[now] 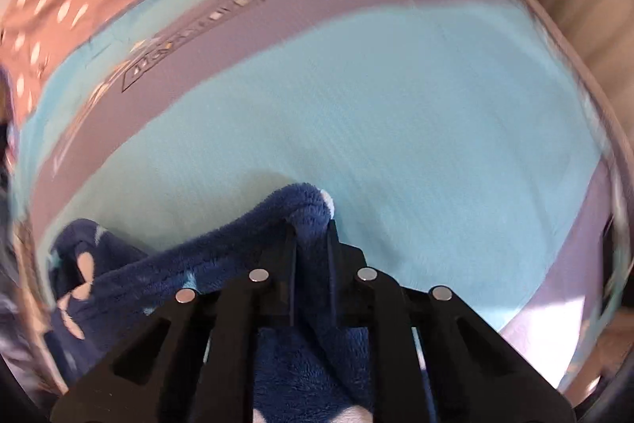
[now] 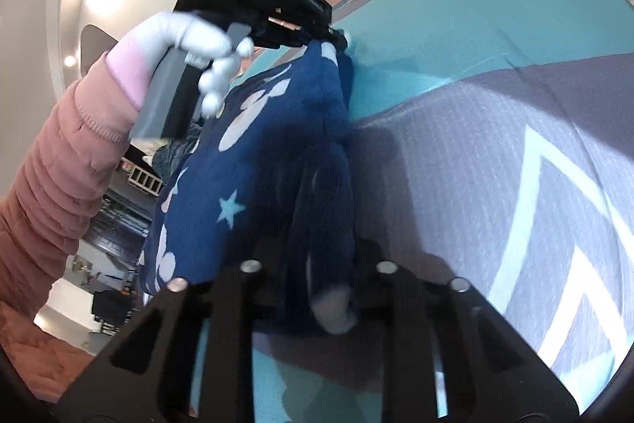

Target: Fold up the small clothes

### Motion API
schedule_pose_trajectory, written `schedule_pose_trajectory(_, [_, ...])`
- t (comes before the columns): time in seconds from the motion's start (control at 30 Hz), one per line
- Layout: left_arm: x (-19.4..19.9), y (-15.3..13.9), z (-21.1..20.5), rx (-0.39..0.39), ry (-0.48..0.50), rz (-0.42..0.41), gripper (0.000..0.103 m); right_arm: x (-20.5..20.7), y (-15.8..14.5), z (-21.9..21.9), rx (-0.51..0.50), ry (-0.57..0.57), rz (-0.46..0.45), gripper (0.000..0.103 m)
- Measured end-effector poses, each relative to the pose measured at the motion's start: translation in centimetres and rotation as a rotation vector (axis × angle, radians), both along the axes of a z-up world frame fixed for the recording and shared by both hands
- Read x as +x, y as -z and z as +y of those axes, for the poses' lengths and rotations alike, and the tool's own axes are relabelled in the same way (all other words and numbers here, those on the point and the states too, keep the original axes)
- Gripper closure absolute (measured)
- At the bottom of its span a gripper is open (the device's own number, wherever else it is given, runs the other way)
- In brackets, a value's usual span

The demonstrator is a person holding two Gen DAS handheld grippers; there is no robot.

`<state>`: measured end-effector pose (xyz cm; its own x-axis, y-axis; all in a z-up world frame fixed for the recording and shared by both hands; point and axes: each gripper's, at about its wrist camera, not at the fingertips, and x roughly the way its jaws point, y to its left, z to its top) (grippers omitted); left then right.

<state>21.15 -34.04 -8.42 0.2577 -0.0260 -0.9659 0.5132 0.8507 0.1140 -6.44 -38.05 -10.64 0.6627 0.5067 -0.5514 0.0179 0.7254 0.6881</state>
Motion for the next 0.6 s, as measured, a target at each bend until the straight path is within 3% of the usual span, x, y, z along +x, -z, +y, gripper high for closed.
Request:
schedule_pose_trajectory(0.13, [1.3, 0.9, 1.5, -0.132, -0.086, 0.062, 0.092, -0.8, 1.6, -0.2, 0.07, 0.035, 0.03, 0.085])
schedule_pose_trajectory(0.2, [0.4, 1.7, 1.0, -0.117, -0.047, 0.008, 0.09, -0.6, 1.5, -0.4, 0.087, 0.039, 0.046, 0.084])
schedule_pose_trajectory(0.27, [-0.6, 1.0, 0.1, -0.093, 0.026, -0.06, 0.086, -0.5, 0.8, 0.4, 0.014, 0.023, 0.058, 0.082])
schedule_pose_trajectory(0.37, [-2.0, -2.2, 0.7, -0.198, 0.058, -0.083, 0.082, -1.1, -0.4, 0.6, -0.057, 0.02, 0.069, 0.073])
schedule_pose_trajectory(0.43, [-3.4, -4.9, 1.2, -0.264, 0.098, -0.12, 0.07, -2.1, -1.0, 0.2, -0.088, 0.062, 0.07, 0.061])
schedule_pose_trajectory(0.5, [-5.2, -7.9, 2.5, -0.31, 0.134, -0.199, 0.053, -3.2, -2.0, -0.3, -0.106, 0.111, 0.054, 0.06])
schedule_pose_trajectory(0.6, [-9.0, -11.6, 4.9, -0.338, 0.206, -0.335, 0.045, -4.1, -3.7, -0.1, -0.131, 0.148, 0.013, 0.062])
